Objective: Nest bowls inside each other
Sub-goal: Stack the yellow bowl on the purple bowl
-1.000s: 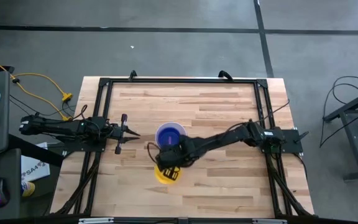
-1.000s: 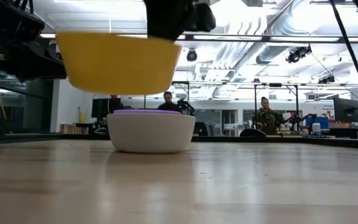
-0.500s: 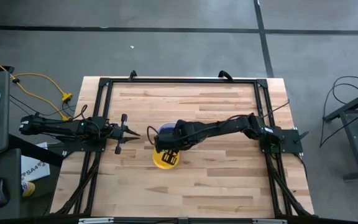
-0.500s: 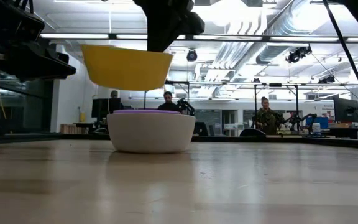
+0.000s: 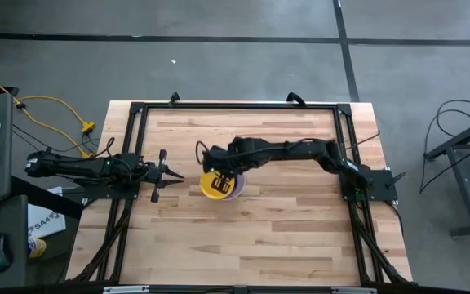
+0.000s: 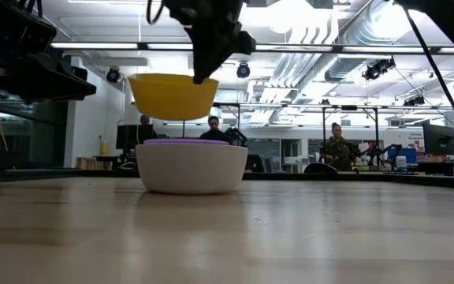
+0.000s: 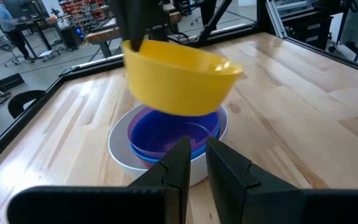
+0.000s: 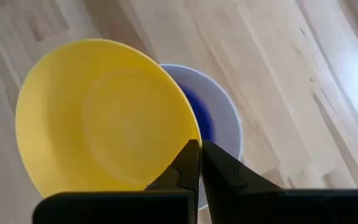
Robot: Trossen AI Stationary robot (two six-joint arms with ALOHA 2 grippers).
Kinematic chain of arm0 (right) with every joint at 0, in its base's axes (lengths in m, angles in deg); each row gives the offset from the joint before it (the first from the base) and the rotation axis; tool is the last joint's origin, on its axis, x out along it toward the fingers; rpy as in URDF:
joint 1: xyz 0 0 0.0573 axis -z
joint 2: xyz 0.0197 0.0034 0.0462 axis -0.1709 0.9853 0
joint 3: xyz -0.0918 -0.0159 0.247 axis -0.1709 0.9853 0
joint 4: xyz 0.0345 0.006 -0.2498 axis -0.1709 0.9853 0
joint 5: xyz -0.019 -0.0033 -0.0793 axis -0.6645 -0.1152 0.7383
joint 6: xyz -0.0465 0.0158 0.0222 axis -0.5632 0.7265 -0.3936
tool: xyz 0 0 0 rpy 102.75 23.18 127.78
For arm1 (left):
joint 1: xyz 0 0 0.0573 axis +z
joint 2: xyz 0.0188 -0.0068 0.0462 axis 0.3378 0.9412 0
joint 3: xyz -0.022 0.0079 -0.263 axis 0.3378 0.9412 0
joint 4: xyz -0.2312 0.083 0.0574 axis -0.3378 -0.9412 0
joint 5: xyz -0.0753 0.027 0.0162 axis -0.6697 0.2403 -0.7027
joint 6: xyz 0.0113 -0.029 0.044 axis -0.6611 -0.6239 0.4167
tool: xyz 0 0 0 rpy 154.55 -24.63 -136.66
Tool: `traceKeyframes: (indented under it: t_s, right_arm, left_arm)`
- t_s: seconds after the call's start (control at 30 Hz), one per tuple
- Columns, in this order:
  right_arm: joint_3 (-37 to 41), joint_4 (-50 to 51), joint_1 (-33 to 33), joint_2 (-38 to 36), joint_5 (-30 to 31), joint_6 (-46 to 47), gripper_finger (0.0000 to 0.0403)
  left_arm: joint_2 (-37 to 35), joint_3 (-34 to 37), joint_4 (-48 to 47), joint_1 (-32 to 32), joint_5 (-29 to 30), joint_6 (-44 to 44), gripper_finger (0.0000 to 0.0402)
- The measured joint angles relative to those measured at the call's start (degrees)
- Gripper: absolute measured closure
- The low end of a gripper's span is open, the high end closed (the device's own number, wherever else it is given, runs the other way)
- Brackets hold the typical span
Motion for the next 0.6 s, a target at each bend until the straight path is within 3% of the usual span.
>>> traceKeyframes:
  t_s: [0.13,0.43,0.6]
  right_arm:
    - [0.0,1.85,1.74,0.0,-2.13,0.3,0.0399]
    - [0.0,3.17,4.34,0.02,-13.27,0.77,0.0399]
    - [0.0,2.98,5.98,0.02,-15.09,0.38,0.0399]
  left_arm:
    - [0.0,0.0,-0.02,0.02,-0.01,-0.01,0.035]
    - [0.0,0.0,0.0,0.02,0.0,-0.01,0.035]
    - [0.0,0.0,0.0,0.02,0.0,0.0,0.035]
